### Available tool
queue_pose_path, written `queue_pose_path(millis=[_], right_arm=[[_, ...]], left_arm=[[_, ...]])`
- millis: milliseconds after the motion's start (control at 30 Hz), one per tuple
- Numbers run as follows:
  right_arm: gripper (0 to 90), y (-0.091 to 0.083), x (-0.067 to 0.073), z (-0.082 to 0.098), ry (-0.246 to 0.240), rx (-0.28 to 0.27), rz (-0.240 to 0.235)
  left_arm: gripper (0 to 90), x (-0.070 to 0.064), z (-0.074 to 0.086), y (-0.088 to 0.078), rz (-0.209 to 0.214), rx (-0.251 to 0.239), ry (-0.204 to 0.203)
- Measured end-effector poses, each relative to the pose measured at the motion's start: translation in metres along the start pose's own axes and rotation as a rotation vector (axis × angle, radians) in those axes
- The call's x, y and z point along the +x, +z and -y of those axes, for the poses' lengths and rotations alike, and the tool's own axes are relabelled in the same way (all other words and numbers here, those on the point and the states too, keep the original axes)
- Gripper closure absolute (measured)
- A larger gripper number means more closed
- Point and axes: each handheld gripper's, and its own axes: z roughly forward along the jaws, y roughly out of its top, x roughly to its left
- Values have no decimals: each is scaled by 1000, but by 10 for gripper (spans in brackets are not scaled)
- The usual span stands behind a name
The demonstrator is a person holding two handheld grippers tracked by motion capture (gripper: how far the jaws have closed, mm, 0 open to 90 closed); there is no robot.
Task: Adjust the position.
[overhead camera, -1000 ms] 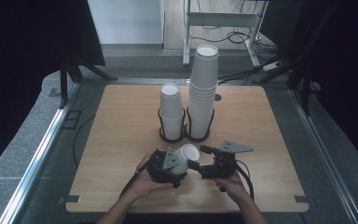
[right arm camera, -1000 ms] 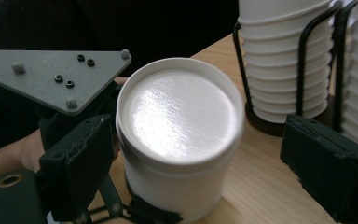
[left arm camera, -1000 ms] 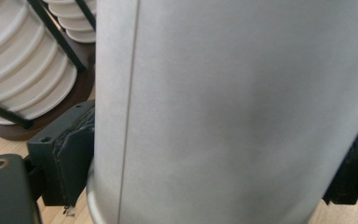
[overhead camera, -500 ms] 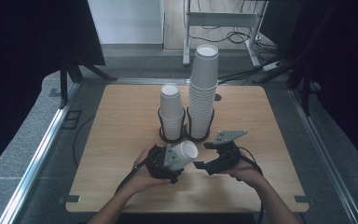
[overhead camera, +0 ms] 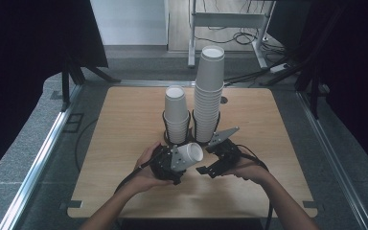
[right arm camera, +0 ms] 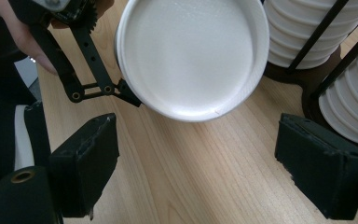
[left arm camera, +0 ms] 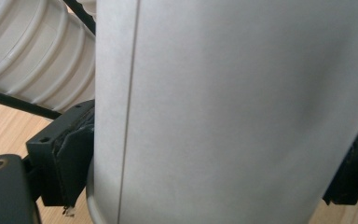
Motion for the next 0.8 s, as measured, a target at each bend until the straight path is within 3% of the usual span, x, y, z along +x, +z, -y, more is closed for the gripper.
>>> queue_pose_path(millis=[400, 700, 800], right_arm=[[140, 2, 0, -1, -16, 2, 10], [138, 1, -6, -15, -33, 88, -15], [138, 2, -5, -19, -65, 132, -36]], left_arm=[[87, -2, -3, 2, -10, 14, 31], [87, -7, -9, 6, -23, 11, 68], [87, -11, -10, 9, -37, 20, 92]])
